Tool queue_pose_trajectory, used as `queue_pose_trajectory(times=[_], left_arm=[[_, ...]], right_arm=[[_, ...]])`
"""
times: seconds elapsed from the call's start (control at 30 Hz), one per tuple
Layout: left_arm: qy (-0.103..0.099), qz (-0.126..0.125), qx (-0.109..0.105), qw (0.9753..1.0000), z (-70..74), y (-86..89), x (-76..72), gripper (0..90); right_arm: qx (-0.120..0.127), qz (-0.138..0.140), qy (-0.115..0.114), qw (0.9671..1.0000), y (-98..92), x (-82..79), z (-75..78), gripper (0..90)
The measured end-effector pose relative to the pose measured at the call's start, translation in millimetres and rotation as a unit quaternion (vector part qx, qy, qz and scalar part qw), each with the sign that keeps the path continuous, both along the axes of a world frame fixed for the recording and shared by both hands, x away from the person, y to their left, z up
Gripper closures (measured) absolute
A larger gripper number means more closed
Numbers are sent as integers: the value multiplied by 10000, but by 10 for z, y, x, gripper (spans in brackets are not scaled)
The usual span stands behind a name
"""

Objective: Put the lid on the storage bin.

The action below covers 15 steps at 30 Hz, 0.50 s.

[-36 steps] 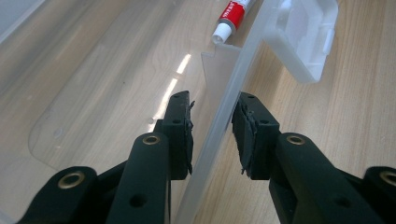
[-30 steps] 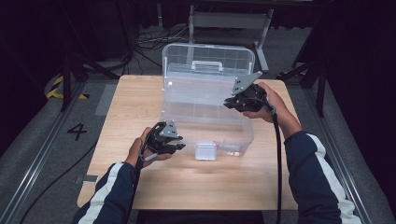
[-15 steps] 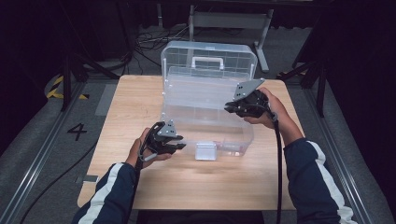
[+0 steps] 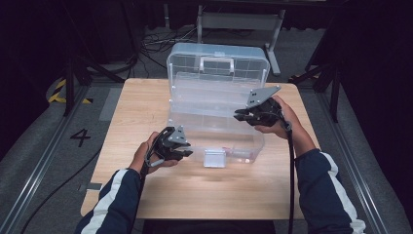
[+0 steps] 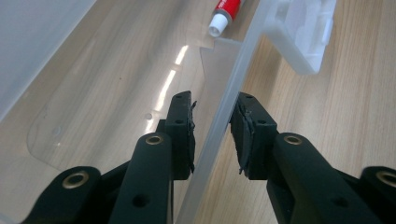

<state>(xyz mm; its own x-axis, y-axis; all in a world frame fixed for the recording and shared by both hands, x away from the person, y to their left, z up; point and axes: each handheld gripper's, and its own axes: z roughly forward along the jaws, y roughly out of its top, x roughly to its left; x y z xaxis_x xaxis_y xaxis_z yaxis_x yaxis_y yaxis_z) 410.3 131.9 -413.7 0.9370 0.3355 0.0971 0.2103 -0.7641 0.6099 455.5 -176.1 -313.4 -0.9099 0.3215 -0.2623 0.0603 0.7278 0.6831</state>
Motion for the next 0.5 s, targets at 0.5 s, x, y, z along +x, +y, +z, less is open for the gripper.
queue_pose_trajectory(times=[0.5], left_arm=[[-156,-158,420,9989,109,-77,-30,751]], right_arm=[[-101,-2,-45,9999,16,-43,-11,802]])
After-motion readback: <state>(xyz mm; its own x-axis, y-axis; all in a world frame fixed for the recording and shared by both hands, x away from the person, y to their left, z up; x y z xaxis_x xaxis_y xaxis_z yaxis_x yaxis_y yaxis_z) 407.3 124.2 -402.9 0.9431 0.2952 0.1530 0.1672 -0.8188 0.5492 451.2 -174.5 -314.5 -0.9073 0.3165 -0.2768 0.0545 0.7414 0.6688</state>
